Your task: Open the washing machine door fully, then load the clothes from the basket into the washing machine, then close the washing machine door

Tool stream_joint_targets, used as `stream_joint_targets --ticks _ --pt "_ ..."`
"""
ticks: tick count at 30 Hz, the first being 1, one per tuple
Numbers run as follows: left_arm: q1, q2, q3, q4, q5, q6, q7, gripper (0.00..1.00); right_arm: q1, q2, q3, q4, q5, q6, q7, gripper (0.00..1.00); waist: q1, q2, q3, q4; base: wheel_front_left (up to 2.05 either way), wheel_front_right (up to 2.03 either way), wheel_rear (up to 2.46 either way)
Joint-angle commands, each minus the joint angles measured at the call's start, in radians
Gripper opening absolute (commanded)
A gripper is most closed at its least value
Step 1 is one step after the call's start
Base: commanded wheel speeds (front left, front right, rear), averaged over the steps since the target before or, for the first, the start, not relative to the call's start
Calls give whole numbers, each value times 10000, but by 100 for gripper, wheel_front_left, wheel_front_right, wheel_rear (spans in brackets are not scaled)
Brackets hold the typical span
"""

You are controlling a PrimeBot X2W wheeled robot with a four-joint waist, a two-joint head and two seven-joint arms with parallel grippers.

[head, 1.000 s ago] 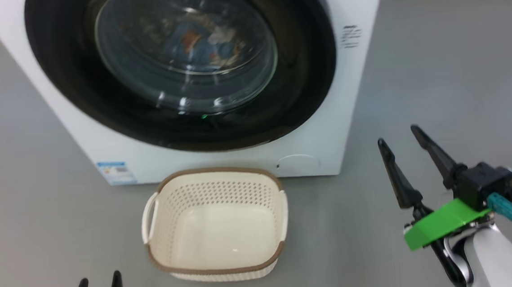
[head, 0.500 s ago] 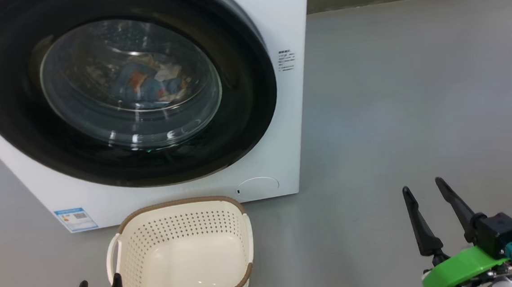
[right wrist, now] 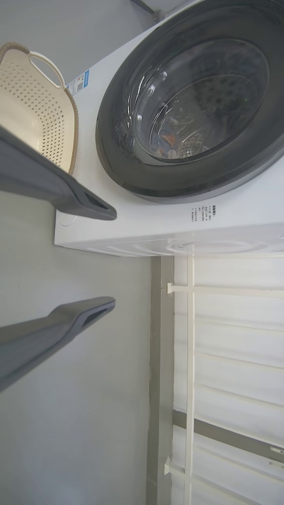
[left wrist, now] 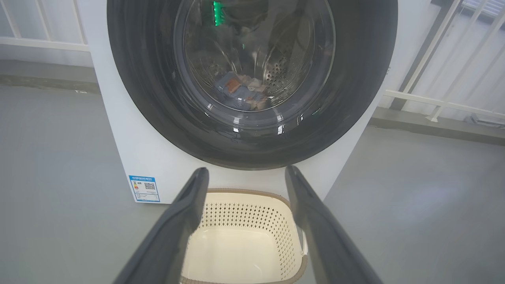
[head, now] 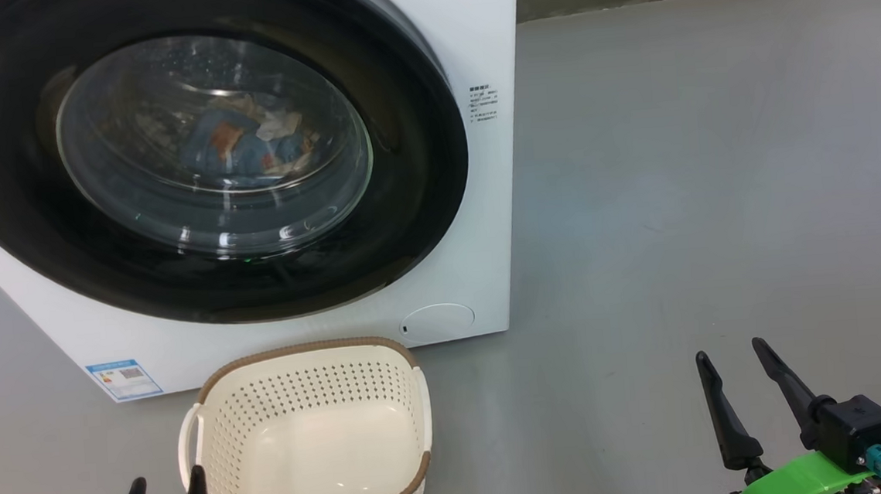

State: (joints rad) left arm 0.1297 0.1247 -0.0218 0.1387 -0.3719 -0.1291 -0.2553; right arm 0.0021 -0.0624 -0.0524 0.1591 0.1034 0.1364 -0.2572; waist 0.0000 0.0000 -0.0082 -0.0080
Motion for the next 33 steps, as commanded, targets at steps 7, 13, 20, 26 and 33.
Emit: stream_joint_targets --ticks 7,13,20,26,33 --pt "-425 260 347 20 147 -15 -65 100 -220 43 204 -74 -167 -57 -46 100 0 0 -59 125 0 0 0" --pt "-508 285 234 96 145 -15 -65 100 -243 63 224 -40 -160 -57 -46 100 0 0 -92 182 0 0 0" --pt "-560 306 201 130 143 -15 -65 100 -249 83 252 1 -141 -57 -46 100 0 0 -94 160 0 0 0" --pt "-554 310 264 132 192 -15 -65 100 -253 90 256 49 -114 -57 -46 100 0 0 -126 115 0 0 0" --pt "-539 297 344 158 247 -15 -65 100 -219 97 272 42 -89 -57 -46 100 0 0 -158 94 0 0 0"
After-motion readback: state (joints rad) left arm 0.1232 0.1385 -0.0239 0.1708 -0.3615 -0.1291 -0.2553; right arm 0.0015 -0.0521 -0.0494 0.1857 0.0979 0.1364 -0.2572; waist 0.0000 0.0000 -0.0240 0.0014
